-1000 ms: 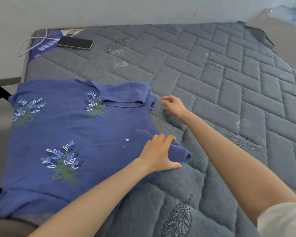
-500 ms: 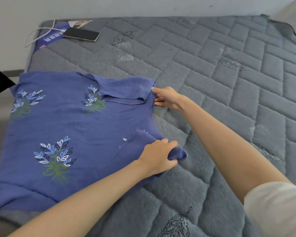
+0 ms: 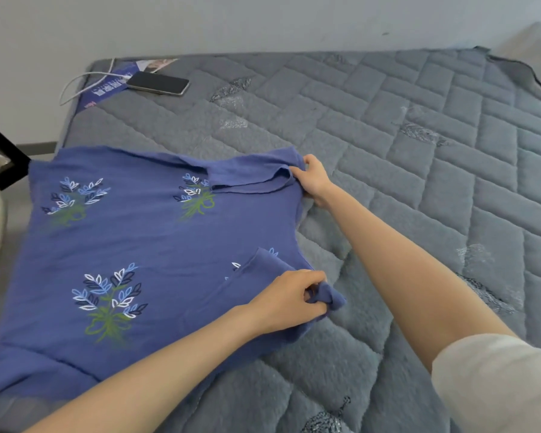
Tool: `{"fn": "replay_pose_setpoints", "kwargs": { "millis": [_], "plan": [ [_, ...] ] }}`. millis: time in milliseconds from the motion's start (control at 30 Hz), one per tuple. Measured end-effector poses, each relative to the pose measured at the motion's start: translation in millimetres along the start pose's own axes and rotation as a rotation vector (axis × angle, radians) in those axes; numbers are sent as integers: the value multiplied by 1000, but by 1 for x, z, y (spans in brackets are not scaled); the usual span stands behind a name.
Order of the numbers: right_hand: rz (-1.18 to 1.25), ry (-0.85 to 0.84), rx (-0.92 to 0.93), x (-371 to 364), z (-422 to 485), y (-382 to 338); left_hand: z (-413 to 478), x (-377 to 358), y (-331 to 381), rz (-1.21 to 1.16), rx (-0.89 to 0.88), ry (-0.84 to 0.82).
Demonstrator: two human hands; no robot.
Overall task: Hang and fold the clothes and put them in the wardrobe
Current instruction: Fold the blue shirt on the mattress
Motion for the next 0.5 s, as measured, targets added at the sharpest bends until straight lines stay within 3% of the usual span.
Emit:
{"fn": "replay_pose_setpoints", "kwargs": {
  "millis": [300, 500],
  "plan": [
    [-56, 250, 0, 93, -9, 27, 27, -28, 47, -242, -83, -58],
    [75, 286, -49, 111, -22, 28, 22, -34, 59, -431, -54, -120]
  ]
}}
Point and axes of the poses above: each hand's wrist, its own z-axis towards the middle knuckle, its own x-axis out of the back of the hand, y = z × x, the point moved 2 cm from there along z, towards the middle knuckle, and after that the axes turned 7 degrees about -z, right-handed, at the moved point
